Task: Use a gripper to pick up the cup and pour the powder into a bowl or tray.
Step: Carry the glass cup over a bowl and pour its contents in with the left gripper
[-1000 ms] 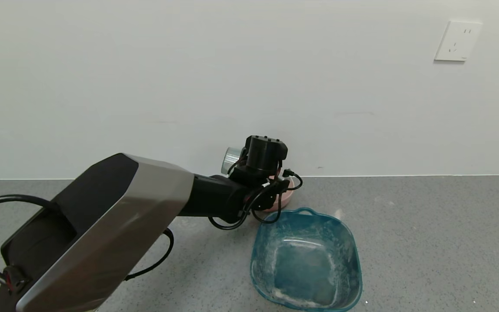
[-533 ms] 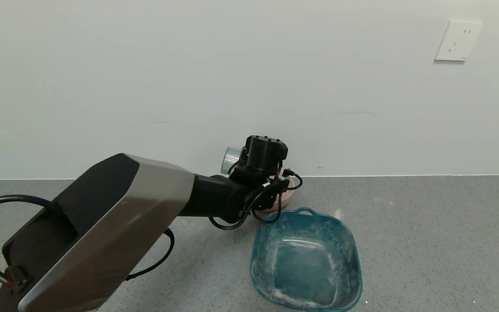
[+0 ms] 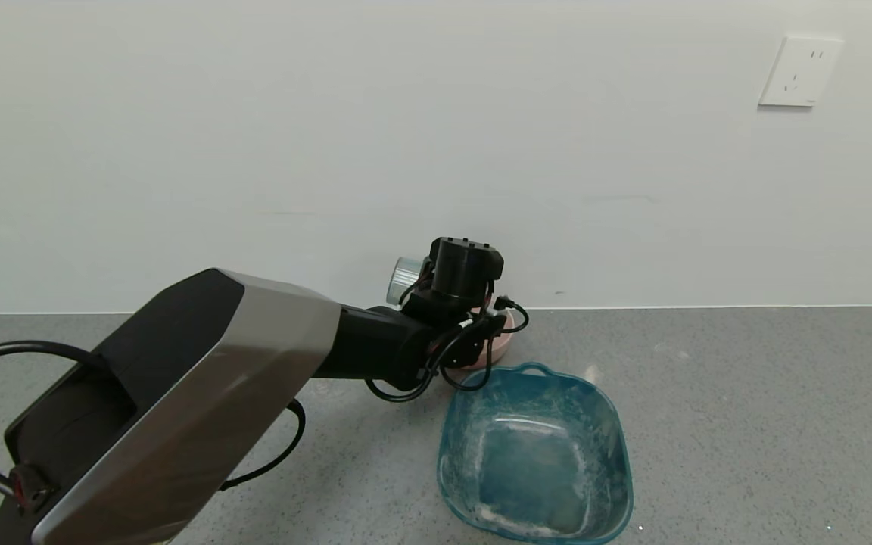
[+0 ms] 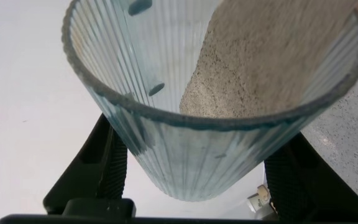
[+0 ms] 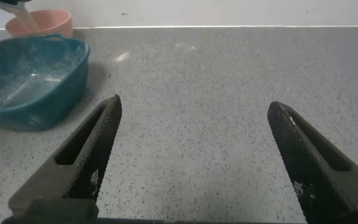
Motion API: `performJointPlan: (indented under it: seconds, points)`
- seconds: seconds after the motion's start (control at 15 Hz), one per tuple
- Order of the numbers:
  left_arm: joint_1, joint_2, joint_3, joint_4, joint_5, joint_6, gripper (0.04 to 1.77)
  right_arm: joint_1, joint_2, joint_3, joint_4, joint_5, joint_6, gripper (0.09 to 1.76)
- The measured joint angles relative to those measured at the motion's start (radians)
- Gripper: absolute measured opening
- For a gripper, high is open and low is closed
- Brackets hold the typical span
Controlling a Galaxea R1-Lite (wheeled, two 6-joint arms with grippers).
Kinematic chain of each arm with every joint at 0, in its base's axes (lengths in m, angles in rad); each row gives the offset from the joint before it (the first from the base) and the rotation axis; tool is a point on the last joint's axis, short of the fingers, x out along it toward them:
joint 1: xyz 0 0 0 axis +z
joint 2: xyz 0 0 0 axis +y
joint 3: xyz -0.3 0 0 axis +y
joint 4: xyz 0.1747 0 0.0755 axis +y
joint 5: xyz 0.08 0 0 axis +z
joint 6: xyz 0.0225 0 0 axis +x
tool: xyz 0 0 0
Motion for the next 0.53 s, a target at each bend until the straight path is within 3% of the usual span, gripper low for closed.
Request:
performJointPlan:
  seconds: [0.53]
  points:
    - [-0.003, 0.0, 0.005, -0.001, 0.001, -0.002, 1.26, 0.0, 0.0, 0.0, 0.0, 0.0, 0.0, 1.71]
